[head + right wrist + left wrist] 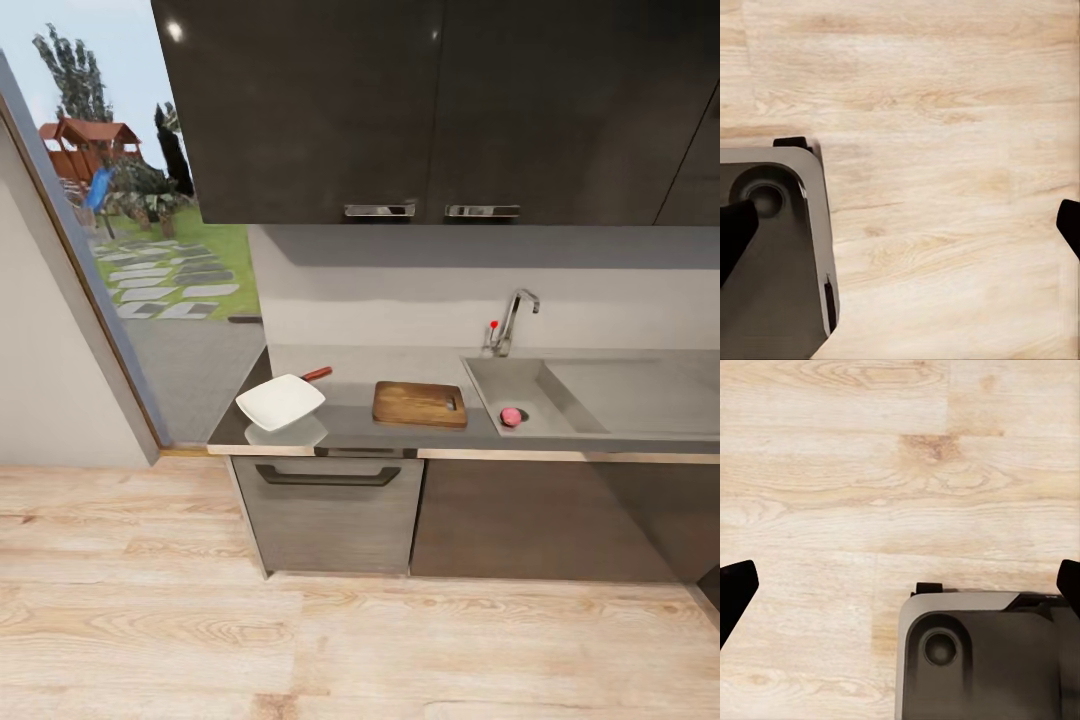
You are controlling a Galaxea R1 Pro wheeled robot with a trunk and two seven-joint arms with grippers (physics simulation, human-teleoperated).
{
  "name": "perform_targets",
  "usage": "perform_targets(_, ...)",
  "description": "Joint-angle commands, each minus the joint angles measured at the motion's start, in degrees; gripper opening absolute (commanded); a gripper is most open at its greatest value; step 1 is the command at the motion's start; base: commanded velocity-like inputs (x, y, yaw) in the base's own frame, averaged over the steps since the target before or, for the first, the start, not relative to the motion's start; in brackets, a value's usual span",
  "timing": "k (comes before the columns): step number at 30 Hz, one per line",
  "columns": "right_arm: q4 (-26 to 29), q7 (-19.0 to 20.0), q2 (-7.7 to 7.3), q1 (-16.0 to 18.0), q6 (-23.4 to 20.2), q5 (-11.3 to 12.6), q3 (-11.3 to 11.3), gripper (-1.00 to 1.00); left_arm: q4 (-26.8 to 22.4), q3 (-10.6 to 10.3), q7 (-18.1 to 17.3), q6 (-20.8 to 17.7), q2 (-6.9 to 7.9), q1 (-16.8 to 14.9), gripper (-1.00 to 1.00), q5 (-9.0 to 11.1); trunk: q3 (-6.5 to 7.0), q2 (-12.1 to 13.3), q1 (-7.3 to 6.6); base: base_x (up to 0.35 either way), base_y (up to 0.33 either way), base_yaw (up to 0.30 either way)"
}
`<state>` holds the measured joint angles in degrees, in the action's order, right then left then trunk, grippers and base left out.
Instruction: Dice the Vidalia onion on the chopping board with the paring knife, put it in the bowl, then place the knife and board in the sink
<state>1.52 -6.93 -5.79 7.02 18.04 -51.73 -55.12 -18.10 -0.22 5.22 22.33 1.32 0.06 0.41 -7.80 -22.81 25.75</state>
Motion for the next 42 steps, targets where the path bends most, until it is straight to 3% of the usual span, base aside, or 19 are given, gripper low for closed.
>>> perform_targets(1,-0.1,-0.9,0.08,0.0,0.1,-0.6,-0.4,1.0,0.0,0.0,0.1,0.1,0.0,0.0,1.0,0.0,-0.1,-0.1,0.03,0.0,0.0,0.0)
perform_targets(11,-0.1,-1.7,1.24,0.0,0.3,-1.0,-0.2,1.0,0.0,0.0,0.1,0.1,-0.09,0.0,1.0,0.0,-0.1,-0.1,0.03,0.0,0.0,0.0)
perform_targets(25,0.3,-1.8,1.18,0.0,0.4,-0.9,-0.3,1.0,0.1,0.0,0.1,0.0,-0.17,0.0,1.0,0.0,-0.1,-0.1,0.03,0.0,0.0,0.0)
perform_targets(27,0.3,-1.8,1.84,0.0,0.4,-0.9,-0.4,1.0,0.1,0.0,0.1,0.1,-0.21,0.0,1.0,0.0,-0.1,-0.1,0.03,0.0,0.0,0.0)
perform_targets(29,0.3,-1.8,3.8,0.0,0.5,-1.0,-0.5,1.0,0.1,0.0,0.1,0.1,-0.22,0.0,1.0,0.0,-0.1,-0.1,0.03,0.0,0.0,0.0)
perform_targets(33,0.4,-1.8,5.69,0.0,0.5,-0.9,-0.4,1.0,0.1,0.0,0.1,0.1,-0.25,0.0,1.0,0.0,-0.1,-0.1,0.03,0.0,0.0,0.0)
perform_targets(42,0.4,-1.8,6.15,0.0,0.5,-0.9,-0.5,1.0,0.0,0.0,0.1,0.1,-0.25,0.0,1.0,0.0,-0.1,-0.1,0.03,0.0,0.0,0.0)
